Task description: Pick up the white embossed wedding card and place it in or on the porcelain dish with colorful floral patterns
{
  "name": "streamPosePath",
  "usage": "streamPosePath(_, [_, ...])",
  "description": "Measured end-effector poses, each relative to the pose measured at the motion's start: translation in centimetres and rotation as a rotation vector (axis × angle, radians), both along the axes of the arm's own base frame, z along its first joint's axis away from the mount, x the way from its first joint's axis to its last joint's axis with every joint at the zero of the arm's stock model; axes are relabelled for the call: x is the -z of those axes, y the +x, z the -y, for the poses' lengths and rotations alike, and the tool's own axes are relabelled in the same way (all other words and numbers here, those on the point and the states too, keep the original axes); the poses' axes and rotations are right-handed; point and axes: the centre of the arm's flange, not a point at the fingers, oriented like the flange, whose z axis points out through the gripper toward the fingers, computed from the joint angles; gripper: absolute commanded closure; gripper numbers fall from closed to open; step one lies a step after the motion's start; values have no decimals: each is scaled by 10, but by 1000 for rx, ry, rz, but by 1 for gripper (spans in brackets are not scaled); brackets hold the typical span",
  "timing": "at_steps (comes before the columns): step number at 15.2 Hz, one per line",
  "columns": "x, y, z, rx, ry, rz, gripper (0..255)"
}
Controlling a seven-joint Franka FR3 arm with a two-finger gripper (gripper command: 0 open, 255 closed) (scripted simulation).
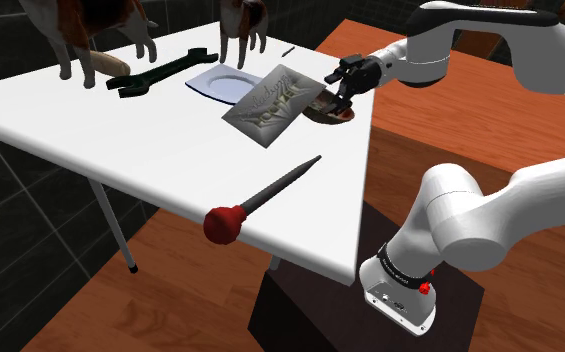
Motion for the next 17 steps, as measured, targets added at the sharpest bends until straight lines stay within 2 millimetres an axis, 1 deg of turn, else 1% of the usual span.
streamPosePath(3, [3,1,-8,0,0,0,0])
streamPosePath(8, [3,1,-9,0,0,0,0])
streamPosePath(9, [3,1,-9,0,0,0,255])
streamPosePath(17, [3,1,-9,0,0,-1,255])
